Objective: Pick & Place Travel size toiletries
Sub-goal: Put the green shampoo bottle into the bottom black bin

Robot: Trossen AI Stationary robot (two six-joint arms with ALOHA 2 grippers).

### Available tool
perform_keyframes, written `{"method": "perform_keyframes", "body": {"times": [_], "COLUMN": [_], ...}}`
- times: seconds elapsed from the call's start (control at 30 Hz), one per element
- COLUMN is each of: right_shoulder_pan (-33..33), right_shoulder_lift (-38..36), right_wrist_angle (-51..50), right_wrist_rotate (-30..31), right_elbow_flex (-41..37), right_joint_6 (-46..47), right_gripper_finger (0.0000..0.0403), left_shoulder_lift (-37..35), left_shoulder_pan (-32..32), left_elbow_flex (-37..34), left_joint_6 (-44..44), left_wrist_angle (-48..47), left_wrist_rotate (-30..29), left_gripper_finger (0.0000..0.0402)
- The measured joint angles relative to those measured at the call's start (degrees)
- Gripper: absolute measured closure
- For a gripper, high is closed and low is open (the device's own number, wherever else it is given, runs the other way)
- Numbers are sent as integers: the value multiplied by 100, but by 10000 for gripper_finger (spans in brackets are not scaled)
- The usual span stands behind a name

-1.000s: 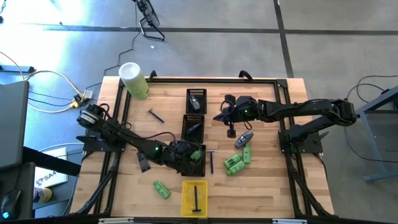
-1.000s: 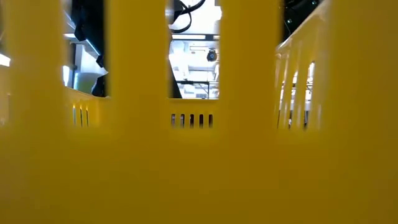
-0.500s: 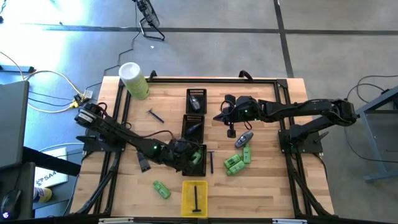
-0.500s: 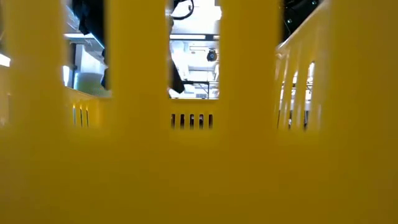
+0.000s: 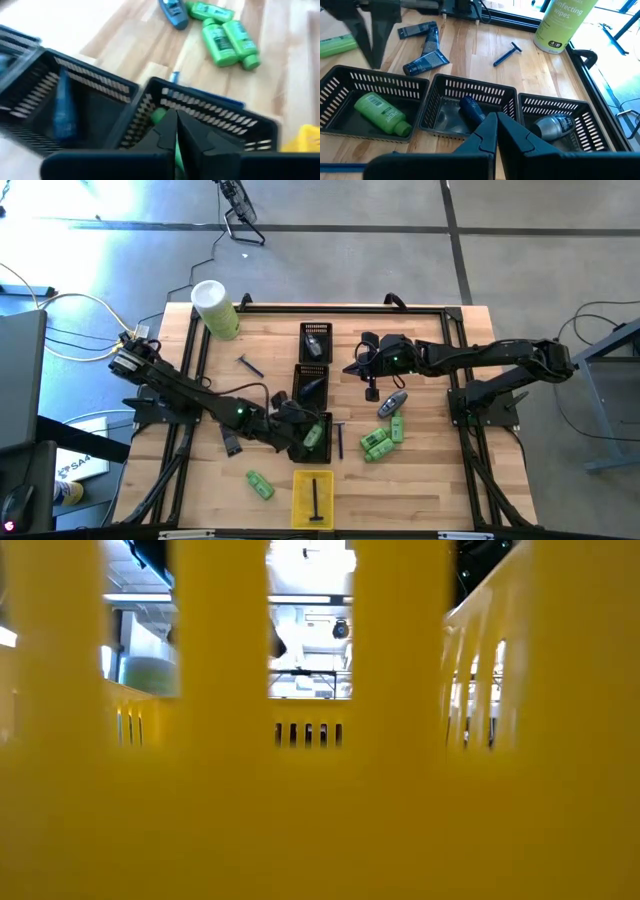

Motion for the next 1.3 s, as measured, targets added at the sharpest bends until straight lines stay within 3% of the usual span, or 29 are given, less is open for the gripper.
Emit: {"method": "perform_keyframes", "body": {"times": [0.3,0.57,0.77,0.97,1.17,1.3], "right_shoulder_pan": [0,-2,-2,-2,-2,-2], "right_shoulder_lift": [0,0,0,0,0,0], "right_wrist_angle": [0,1,0,2,0,0], "right_wrist_rotate": [0,0,0,0,-2,-2], "right_elbow_flex": [0,0,0,0,0,0], "right_joint_6": [-2,0,11,13,22,22], "right_gripper_finger": [399,399,399,399,399,399], "left_shoulder_lift": [-337,-330,-330,-330,-330,-339], "left_shoulder_pan": [-5,-4,-1,-4,-4,-4], "left_elbow_flex": [0,0,0,0,-6,-340], "left_joint_6": [268,215,237,1109,1189,1245], "left_wrist_angle": [-486,-609,-541,-703,-1318,-1187], "left_wrist_rotate": [-159,310,314,398,442,422], "left_gripper_finger": [396,396,396,396,396,396]}}
